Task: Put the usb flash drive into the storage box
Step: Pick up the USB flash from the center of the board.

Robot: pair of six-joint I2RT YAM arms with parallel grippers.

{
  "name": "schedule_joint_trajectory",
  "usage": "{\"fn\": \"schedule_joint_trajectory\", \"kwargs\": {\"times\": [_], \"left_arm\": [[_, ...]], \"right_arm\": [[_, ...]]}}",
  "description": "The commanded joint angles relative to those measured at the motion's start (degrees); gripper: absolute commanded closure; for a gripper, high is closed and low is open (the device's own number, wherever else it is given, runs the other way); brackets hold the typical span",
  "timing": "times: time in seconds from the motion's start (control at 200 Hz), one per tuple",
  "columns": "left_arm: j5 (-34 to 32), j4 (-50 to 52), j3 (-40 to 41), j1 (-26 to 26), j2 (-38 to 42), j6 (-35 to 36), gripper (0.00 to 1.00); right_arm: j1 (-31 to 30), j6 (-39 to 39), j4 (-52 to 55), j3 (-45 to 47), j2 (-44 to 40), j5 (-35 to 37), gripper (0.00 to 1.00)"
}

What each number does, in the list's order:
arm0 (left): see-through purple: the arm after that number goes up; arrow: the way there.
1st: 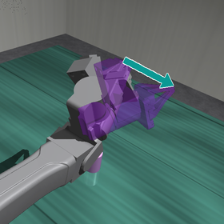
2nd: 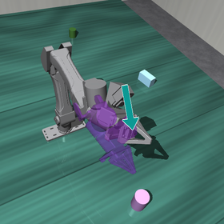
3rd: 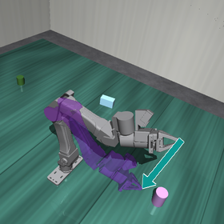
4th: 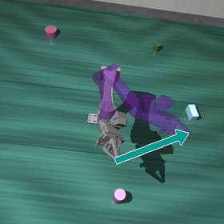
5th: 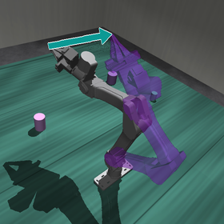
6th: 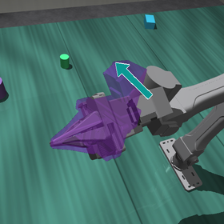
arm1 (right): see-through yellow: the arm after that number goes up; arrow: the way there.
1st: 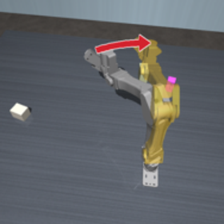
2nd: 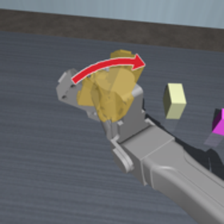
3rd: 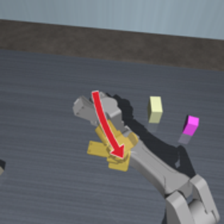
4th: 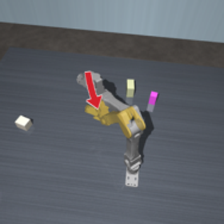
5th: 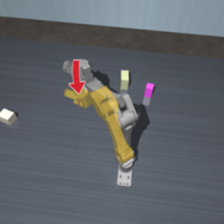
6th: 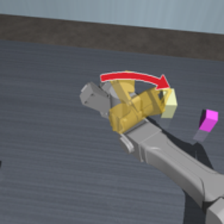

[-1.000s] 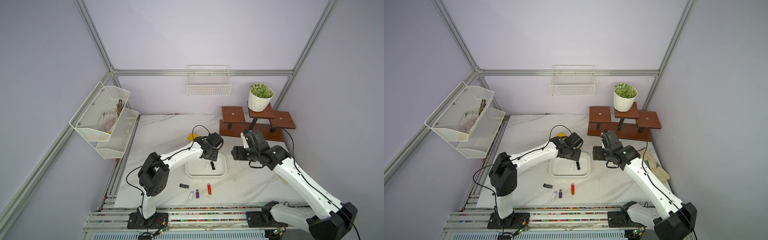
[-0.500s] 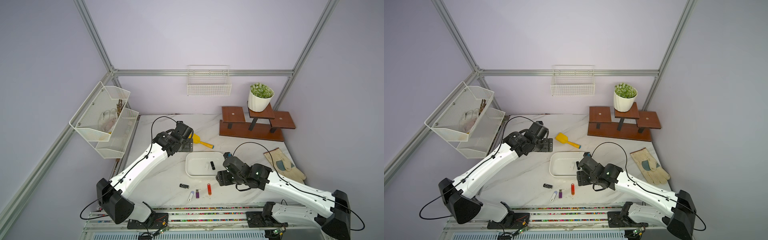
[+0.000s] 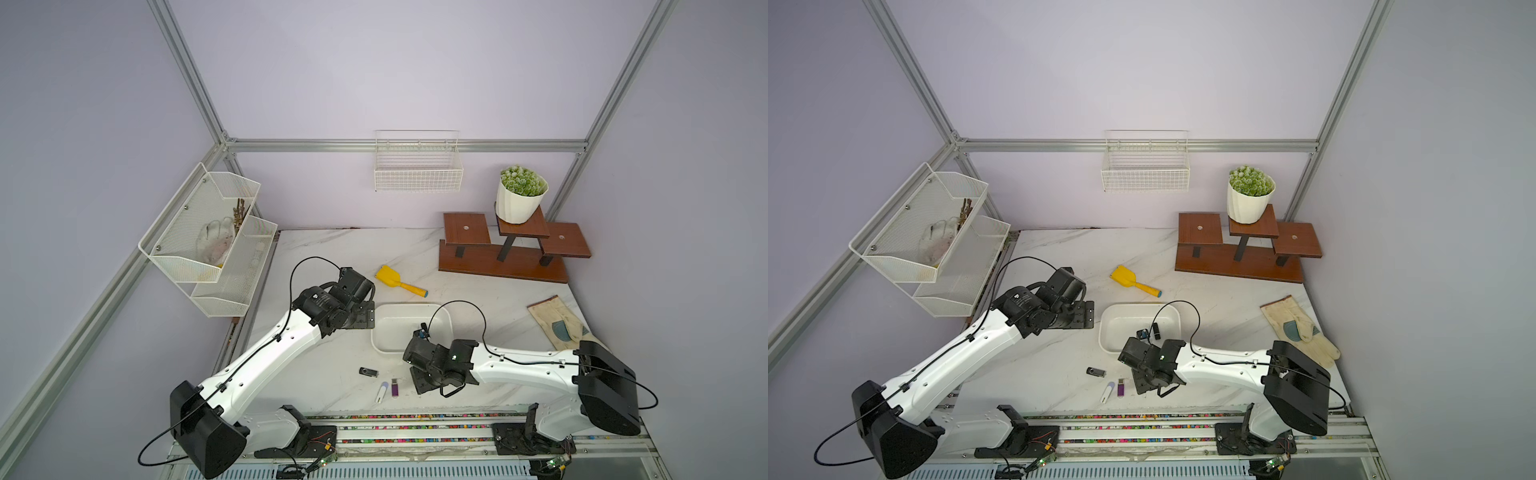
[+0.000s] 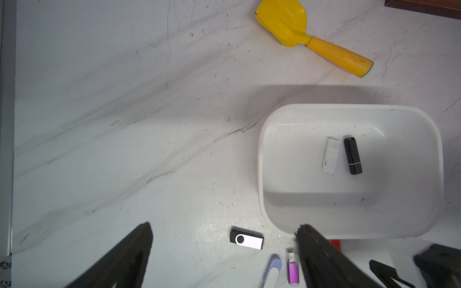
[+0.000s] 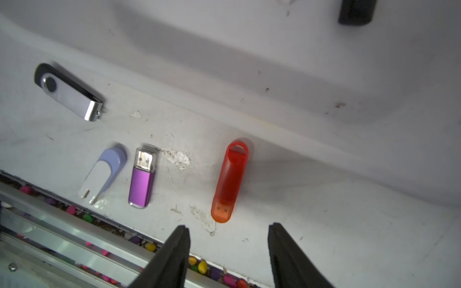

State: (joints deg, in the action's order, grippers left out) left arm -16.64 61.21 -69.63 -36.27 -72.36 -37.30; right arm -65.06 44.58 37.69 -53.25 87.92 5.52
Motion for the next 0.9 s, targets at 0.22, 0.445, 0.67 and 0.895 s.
{"fn": "schedule_joint_trajectory", "kwargs": {"times": [0.22,0.445,0.67,0.895], "left_arm": [[0.29,0.02,0.85,0.12,2.34,-1.29,0.06],[0.91,0.36,1.42,0.06,2.62,-1.25,0.06],[1.3,0.53,2.82,0.12,3.79,-1.44,0.06],[3.33,0.82,4.29,0.07,4.57,-2.38,0.07]], "right_arm": [[-1.19,2.65,-6.76,1.06,4.02,3.41,0.49],[-1.56,2.82,-7.79,0.87,6.64,4.55,0.57],[-1.71,2.68,-7.3,1.57,7.29,4.48,0.61],[-2.25,2.36,-5.36,1.75,8.01,4.18,0.78]]}}
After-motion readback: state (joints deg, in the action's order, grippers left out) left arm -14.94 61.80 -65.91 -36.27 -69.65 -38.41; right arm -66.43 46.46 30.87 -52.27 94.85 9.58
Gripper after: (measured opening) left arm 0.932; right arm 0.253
